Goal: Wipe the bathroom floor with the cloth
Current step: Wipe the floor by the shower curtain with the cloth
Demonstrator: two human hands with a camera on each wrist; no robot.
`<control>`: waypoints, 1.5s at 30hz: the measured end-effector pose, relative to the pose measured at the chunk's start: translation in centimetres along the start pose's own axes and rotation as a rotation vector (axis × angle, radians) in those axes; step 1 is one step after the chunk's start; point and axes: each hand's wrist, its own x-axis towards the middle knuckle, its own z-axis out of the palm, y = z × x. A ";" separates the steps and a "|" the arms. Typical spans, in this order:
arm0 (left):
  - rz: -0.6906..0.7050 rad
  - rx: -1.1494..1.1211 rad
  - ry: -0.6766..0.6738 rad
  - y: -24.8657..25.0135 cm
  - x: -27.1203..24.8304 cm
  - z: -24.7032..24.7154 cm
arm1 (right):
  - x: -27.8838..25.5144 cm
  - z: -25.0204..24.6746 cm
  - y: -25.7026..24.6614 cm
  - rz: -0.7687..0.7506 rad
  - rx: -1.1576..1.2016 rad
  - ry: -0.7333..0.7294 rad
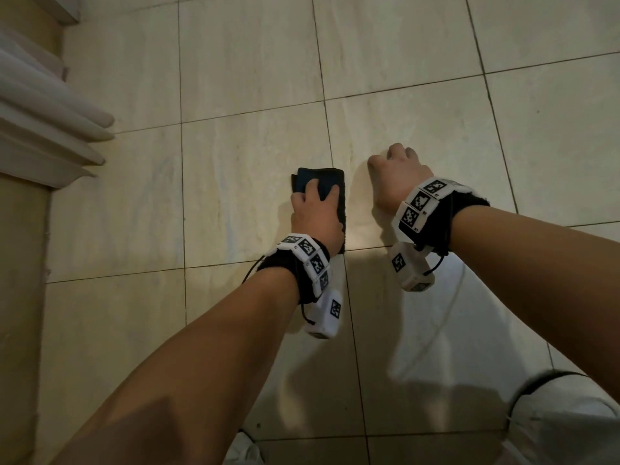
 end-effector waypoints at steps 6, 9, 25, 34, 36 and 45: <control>0.063 0.076 0.017 -0.5 0.1 0.3 | -0.1 -0.3 -0.8 0.041 -0.024 -0.017; 0.075 0.107 0.032 -1.0 0.3 0.4 | 0.2 -0.7 -1.6 0.074 -0.026 -0.023; -0.066 0.128 0.024 -11.4 -0.5 -2.6 | -0.1 -1.0 -2.0 0.104 0.010 -0.030; -0.192 0.134 -0.038 -17.5 -2.1 -3.5 | -0.3 -0.5 -2.2 0.116 0.010 -0.029; -0.195 0.120 -0.037 -17.7 -2.4 -3.4 | -0.1 -0.5 -2.1 0.106 -0.006 -0.017; -0.194 0.135 -0.058 -17.4 -4.0 -2.6 | 1.6 -0.4 -3.2 0.012 -0.004 0.094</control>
